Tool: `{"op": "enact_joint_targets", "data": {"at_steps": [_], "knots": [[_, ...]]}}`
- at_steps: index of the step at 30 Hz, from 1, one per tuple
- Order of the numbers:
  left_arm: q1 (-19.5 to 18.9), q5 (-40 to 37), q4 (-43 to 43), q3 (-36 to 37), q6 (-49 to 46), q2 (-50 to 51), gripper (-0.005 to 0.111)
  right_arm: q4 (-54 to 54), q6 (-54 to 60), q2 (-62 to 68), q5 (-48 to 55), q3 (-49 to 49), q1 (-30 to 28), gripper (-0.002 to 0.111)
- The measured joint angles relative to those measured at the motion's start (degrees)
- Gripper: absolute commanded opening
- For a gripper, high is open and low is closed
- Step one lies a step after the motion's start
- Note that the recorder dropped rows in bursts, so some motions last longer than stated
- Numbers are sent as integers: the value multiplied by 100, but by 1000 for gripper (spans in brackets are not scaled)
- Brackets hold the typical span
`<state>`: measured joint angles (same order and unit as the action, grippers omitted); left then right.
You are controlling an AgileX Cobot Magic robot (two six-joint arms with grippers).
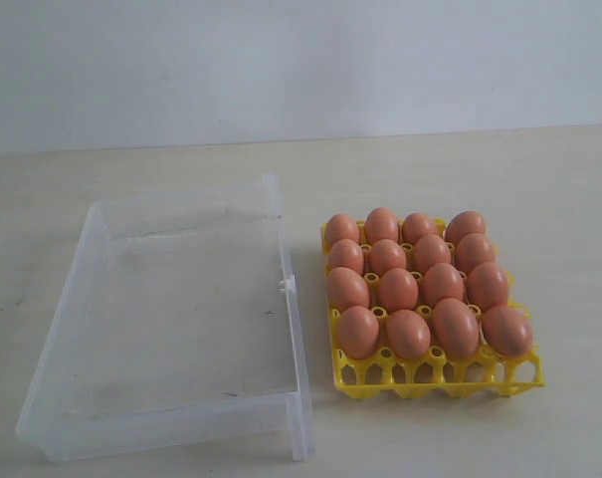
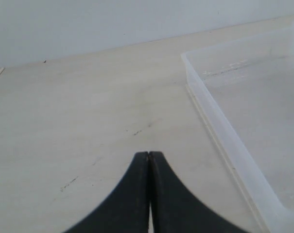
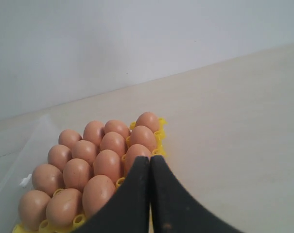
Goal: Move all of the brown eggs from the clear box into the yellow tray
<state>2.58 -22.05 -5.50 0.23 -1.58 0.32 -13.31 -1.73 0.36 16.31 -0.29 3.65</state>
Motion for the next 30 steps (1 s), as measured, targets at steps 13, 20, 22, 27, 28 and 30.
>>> {"op": "enact_joint_targets", "data": {"at_steps": [13, 20, 22, 27, 28, 30], "knots": [[0, 0, 0, 0, 0, 0, 0, 0, 14, 0, 49, 0, -235, 0], [0, 0, 0, 0, 0, 0, 0, 0, 14, 0, 59, 0, -235, 0], [0, 0, 0, 0, 0, 0, 0, 0, 14, 0, 59, 0, -235, 0], [0, 0, 0, 0, 0, 0, 0, 0, 14, 0, 59, 0, -235, 0], [0, 0, 0, 0, 0, 0, 0, 0, 14, 0, 59, 0, -235, 0], [0, 0, 0, 0, 0, 0, 0, 0, 14, 0, 59, 0, -235, 0]]}}
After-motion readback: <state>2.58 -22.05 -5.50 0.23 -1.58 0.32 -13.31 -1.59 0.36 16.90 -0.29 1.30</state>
